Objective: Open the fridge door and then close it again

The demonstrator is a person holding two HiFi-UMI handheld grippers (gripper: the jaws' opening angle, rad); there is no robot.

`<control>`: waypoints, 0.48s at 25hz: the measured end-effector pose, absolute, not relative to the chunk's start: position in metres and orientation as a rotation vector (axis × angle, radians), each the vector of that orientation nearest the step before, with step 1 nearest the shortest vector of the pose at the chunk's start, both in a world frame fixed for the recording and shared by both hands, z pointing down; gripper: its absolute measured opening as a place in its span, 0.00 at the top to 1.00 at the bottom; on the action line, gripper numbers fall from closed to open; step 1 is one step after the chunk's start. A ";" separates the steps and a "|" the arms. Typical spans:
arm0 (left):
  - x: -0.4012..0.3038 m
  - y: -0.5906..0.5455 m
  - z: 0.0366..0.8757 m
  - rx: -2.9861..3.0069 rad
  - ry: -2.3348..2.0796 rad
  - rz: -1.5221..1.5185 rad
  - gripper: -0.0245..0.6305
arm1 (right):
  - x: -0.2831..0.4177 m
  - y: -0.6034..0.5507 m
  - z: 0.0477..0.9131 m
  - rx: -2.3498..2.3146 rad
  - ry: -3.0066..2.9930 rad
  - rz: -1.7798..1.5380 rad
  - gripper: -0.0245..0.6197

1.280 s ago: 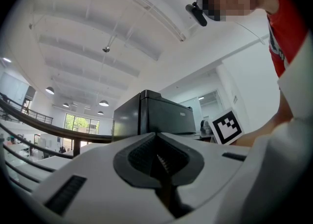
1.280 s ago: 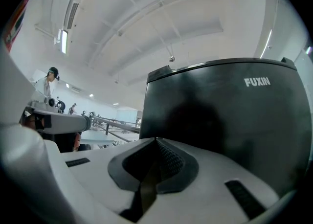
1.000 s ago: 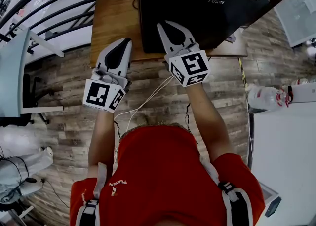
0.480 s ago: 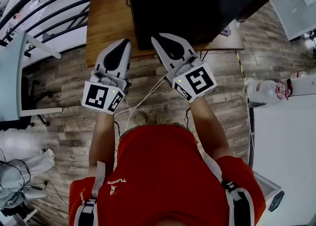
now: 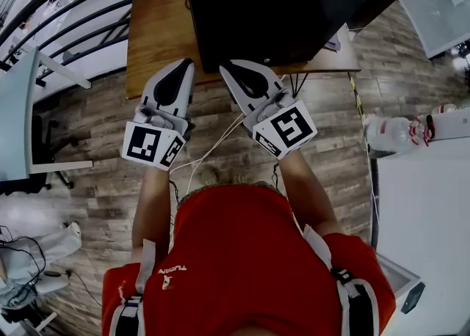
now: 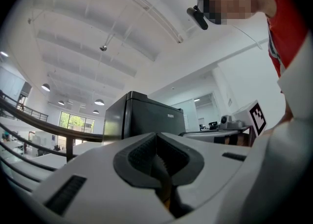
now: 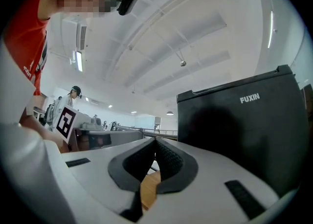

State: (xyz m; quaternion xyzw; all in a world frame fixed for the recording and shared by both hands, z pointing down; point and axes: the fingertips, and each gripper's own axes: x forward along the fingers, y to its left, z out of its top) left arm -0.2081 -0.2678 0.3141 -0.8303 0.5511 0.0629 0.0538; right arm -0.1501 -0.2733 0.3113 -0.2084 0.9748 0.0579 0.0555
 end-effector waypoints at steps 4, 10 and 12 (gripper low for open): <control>-0.209 -0.264 0.314 -2.520 1.680 0.188 0.94 | -0.150 -0.269 0.311 -0.628 2.964 0.184 0.92; -0.205 -0.265 0.314 -2.523 1.677 0.182 0.94 | -0.145 -0.270 0.311 -0.629 2.961 0.179 0.92; -0.204 -0.265 0.315 -2.523 1.675 0.179 0.94 | -0.144 -0.270 0.312 -0.629 2.960 0.180 0.92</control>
